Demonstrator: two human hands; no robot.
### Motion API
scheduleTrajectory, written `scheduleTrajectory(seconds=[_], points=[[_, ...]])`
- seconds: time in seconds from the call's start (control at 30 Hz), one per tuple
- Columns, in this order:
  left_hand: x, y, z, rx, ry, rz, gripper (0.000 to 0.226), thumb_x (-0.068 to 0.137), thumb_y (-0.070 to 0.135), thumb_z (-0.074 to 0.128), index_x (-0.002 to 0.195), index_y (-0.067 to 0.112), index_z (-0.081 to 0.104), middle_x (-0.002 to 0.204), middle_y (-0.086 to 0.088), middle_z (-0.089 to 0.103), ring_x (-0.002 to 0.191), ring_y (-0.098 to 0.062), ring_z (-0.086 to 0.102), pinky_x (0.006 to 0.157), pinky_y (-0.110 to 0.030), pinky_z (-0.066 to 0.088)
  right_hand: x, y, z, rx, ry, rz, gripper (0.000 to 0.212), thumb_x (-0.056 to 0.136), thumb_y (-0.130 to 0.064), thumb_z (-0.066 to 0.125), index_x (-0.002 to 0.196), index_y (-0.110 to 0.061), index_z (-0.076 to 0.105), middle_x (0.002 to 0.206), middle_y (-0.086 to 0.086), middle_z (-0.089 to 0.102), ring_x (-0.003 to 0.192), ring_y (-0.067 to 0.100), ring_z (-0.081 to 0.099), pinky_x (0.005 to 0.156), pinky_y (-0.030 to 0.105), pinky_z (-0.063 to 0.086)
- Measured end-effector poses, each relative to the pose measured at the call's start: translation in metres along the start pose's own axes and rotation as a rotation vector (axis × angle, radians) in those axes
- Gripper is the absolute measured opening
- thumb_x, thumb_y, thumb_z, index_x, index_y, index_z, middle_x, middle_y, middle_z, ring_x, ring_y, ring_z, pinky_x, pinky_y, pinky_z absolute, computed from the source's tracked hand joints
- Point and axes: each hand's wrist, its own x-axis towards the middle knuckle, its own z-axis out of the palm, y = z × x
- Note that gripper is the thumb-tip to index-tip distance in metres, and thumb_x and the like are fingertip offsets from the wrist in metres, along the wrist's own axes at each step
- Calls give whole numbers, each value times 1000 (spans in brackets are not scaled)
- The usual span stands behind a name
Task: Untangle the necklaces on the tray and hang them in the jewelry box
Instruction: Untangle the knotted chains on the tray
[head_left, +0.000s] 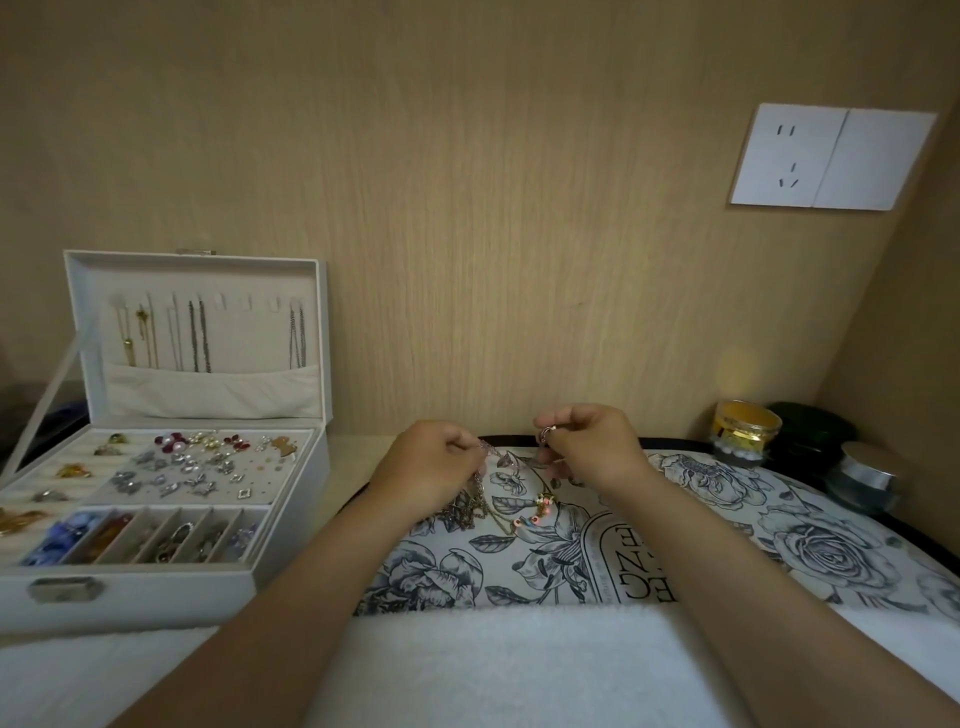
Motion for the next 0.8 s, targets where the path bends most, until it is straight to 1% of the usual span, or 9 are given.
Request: scheduleTrajectory(seconds=[0.1, 0.2, 0.27, 0.33, 0.43, 0.53, 0.67, 0.73, 0.8], points=[[2, -11, 1, 83, 62, -35, 19, 92, 29, 63, 75, 32, 72, 76, 14, 70, 69, -7, 65, 64, -24, 51, 3, 7, 6, 89, -83, 19, 30, 90, 12, 61, 114, -5, 67, 105, 15, 68, 86, 22, 70, 74, 31, 63], [4, -19, 2, 158, 92, -64, 10, 92, 30, 62, 87, 33, 69, 82, 15, 68, 76, -4, 63, 65, -22, 48, 6, 14, 7, -103, -162, -61, 50, 89, 0, 69, 136, -15, 59, 127, 4, 64, 106, 14, 65, 89, 27, 57], [5, -22, 1, 231, 112, -33, 9, 91, 26, 62, 96, 32, 67, 86, 17, 66, 81, -3, 61, 64, -21, 44, 2, 11, 7, -279, -173, -157, 49, 90, -6, 68, 136, -23, 61, 120, -3, 68, 95, 7, 64, 85, 18, 51], [5, -24, -1, 311, 128, 41, 18, 88, 22, 63, 103, 32, 66, 89, 18, 63, 85, -4, 59, 63, -22, 42, -5, 6, 8, -412, -176, -259, 36, 91, -11, 68, 123, -26, 68, 103, -14, 67, 78, 1, 64, 71, 9, 48], [6, -24, -5, 323, 96, 152, 16, 88, 22, 67, 98, 34, 70, 94, 16, 63, 91, -5, 59, 74, -26, 49, -15, -1, 10, -546, -328, -325, 8, 84, -28, 77, 93, -28, 77, 88, -13, 70, 72, -3, 63, 65, 14, 50], [8, -26, -7, 375, -54, 262, 14, 92, 27, 65, 96, 36, 75, 97, 14, 60, 102, -10, 54, 89, -33, 48, -21, -3, 10, -702, -486, -312, 14, 75, -39, 85, 82, -29, 77, 84, -13, 74, 69, -5, 63, 67, 17, 51], [10, -32, -8, 409, -94, 296, 20, 96, 33, 61, 110, 35, 74, 102, 10, 60, 109, -12, 50, 96, -37, 46, -21, -10, -1, -681, -503, -234, 2, 83, -19, 79, 81, -17, 79, 79, -7, 76, 56, 3, 66, 58, 23, 56], [10, -34, -8, 453, -83, 281, 26, 98, 35, 57, 119, 32, 71, 111, 10, 59, 115, -13, 45, 99, -35, 43, -18, -12, -11, -747, -516, -175, 4, 83, -17, 77, 79, -16, 78, 75, -7, 76, 61, 9, 72, 66, 28, 60], [10, -34, -7, 507, -89, 268, 33, 100, 35, 53, 130, 28, 64, 120, 9, 56, 121, -13, 40, 101, -32, 39, -15, -14, -20, -856, -523, -134, 5, 81, -20, 77, 77, -19, 75, 73, -7, 76, 68, 5, 72, 75, 28, 59]])
